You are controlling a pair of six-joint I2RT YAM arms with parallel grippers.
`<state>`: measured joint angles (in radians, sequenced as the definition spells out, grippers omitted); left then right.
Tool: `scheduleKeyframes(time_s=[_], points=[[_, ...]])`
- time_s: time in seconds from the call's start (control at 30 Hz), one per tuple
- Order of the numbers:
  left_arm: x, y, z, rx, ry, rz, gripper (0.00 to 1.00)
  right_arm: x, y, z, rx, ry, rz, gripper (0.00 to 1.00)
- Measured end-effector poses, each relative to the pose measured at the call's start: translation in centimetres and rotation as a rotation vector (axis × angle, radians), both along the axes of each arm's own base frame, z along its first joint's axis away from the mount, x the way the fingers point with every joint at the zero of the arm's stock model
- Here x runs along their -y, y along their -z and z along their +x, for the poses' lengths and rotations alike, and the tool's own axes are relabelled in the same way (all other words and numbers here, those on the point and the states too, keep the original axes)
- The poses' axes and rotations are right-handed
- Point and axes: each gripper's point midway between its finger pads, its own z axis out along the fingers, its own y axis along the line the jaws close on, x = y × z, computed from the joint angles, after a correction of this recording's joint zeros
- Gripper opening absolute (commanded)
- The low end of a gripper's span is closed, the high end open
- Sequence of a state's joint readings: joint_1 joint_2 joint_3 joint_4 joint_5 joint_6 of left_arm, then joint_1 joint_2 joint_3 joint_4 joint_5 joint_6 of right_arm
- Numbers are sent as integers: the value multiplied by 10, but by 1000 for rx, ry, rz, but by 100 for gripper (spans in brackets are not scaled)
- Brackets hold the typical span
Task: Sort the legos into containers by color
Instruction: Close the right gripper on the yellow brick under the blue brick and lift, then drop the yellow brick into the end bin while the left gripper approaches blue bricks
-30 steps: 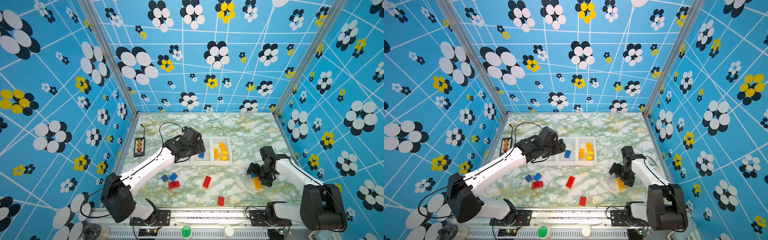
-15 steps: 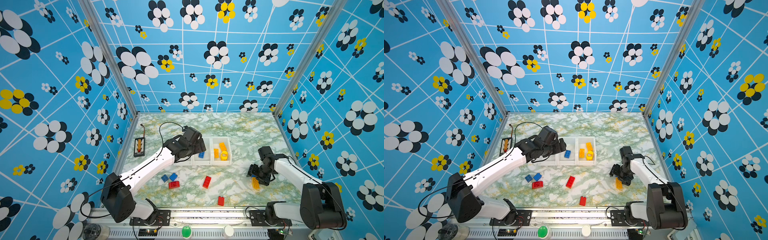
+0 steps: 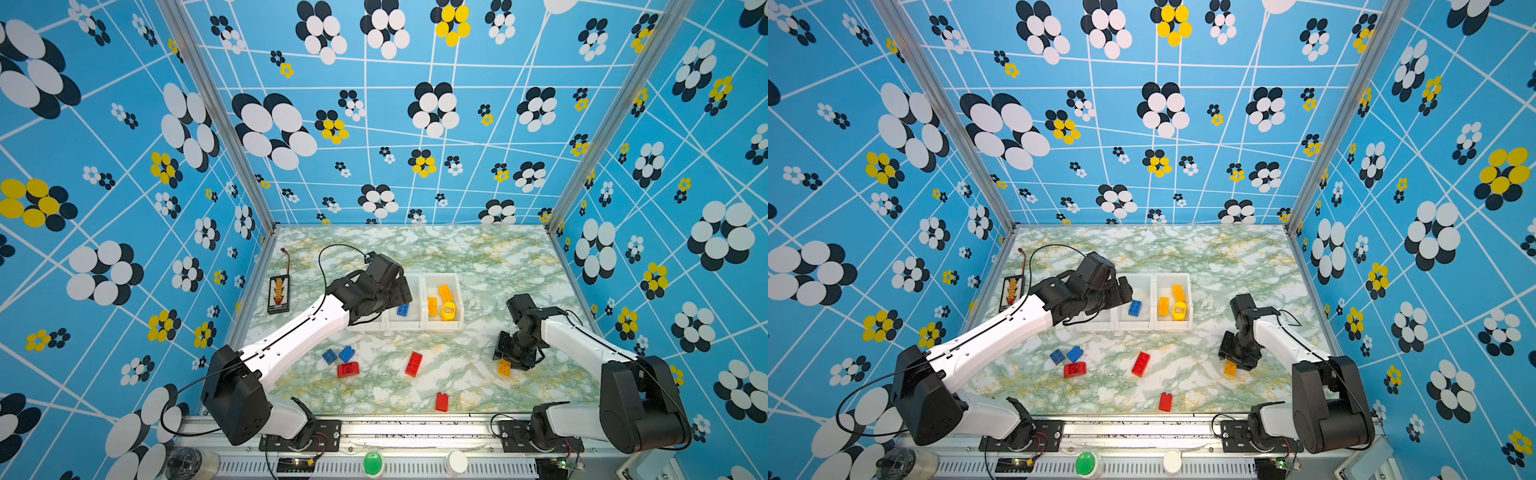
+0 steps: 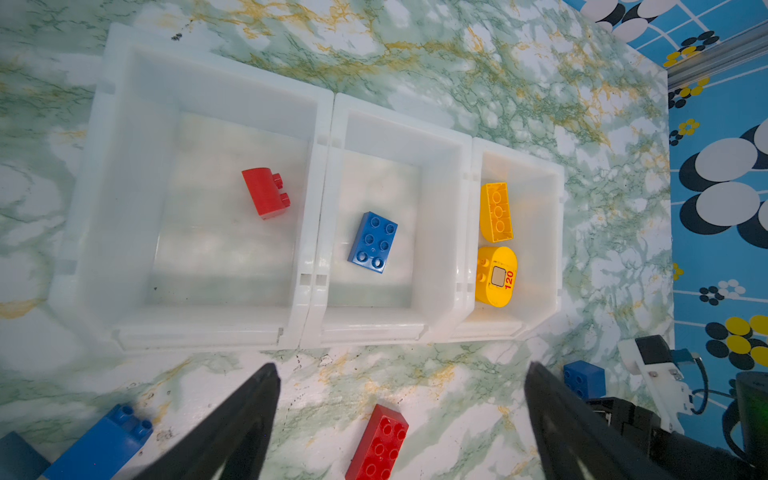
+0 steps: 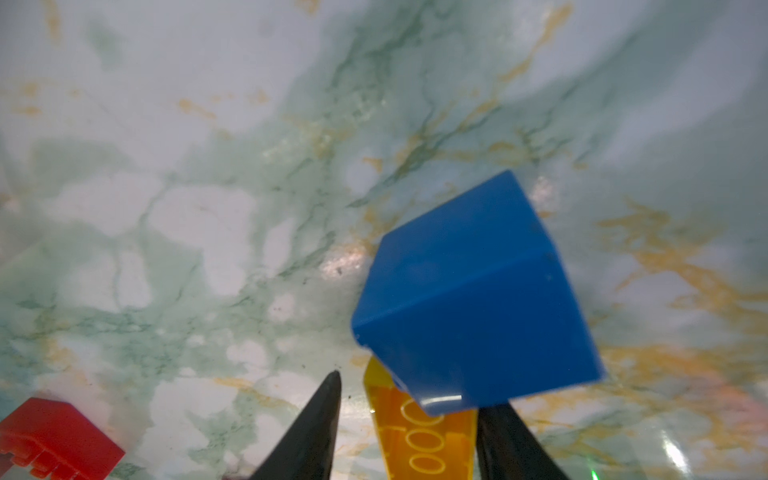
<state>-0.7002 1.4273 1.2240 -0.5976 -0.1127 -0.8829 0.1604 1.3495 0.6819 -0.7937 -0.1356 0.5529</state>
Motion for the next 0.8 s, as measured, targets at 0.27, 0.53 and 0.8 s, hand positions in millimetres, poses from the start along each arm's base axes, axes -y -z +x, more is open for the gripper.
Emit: scheduleKeyframes(time_s=[0.27,0.53,0.8], points=[[-3,3,-3,-4,0,4,93,-3,-1,-1,4,-13,0,28],[-7,6,-8,-9,-1,8,93,-4,-3,-1,10,-18,0,21],[-12,7,-14,-13,-13,0,94,-9,-23,7,60,-33,10,21]])
